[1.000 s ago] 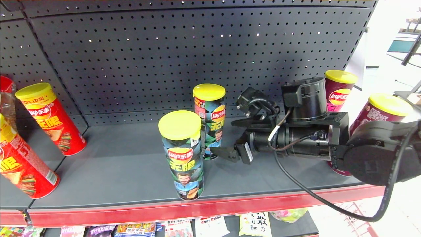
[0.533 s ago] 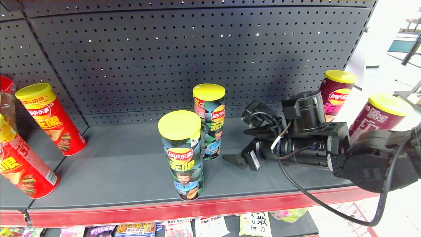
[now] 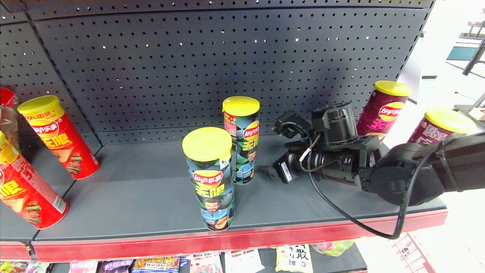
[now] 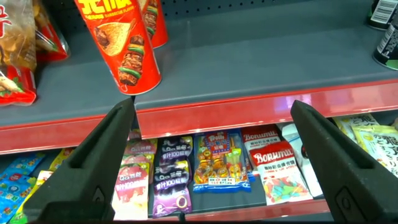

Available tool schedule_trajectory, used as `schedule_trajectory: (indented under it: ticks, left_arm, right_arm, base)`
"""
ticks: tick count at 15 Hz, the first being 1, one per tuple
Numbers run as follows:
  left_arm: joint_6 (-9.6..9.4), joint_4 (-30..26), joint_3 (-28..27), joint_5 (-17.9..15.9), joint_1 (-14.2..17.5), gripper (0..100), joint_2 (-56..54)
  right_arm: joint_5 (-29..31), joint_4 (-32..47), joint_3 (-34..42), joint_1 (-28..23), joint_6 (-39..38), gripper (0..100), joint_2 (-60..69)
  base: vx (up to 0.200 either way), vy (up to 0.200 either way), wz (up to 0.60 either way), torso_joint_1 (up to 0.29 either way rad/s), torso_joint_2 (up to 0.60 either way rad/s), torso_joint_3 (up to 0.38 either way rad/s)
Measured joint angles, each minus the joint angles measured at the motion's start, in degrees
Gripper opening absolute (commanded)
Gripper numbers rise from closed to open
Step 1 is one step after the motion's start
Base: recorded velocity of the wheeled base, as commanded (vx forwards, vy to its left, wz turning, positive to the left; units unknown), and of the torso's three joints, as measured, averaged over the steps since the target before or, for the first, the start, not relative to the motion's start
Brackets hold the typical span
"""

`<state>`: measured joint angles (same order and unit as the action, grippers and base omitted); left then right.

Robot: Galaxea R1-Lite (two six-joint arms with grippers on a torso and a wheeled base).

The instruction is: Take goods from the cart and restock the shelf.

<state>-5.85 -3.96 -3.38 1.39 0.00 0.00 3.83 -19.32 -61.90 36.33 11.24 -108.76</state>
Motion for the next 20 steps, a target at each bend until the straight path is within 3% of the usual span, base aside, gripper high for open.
schedule_trajectory:
  ticks: [20]
  left_arm:
    - [-1.62, 0.0, -0.1, 0.0, 0.0, 100, 0.0]
  right_arm:
    - [0.0, 0.0, -6.7, 1.3, -0.5, 100, -4.8]
  base:
    - [0.000, 0.000, 0.00, 0.000, 0.00, 0.000]
